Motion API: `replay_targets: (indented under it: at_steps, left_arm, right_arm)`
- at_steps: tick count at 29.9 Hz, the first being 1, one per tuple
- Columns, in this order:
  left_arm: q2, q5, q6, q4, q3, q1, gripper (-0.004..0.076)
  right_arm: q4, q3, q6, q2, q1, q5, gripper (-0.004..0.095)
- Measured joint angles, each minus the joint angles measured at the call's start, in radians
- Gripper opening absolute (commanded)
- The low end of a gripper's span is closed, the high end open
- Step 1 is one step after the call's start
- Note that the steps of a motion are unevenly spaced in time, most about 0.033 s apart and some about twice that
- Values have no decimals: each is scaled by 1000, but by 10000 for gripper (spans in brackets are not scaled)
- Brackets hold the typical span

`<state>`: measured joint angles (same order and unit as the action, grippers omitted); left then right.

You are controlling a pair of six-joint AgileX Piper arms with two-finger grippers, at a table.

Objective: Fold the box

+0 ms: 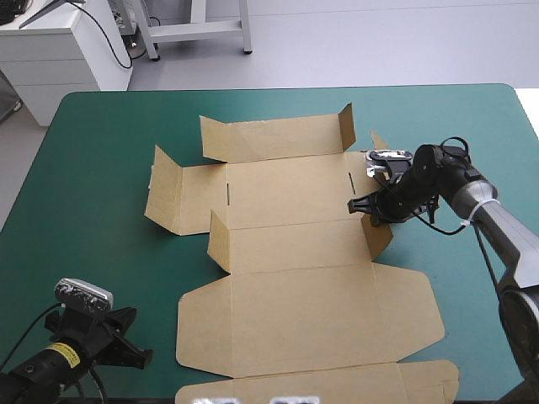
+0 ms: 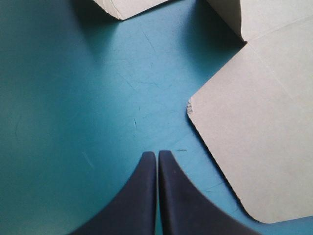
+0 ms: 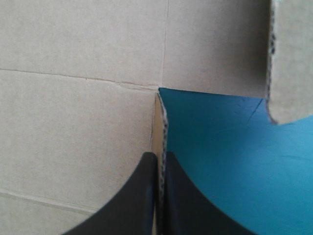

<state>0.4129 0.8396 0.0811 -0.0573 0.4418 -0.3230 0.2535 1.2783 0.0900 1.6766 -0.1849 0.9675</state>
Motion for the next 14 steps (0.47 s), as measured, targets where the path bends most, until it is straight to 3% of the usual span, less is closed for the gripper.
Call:
replay_targets:
  at_steps: [14]
  left_arm:
    - [0,0,0,0,0,0,-8]
  right_arm:
    - [-34,66,275,21,0,-74,-14]
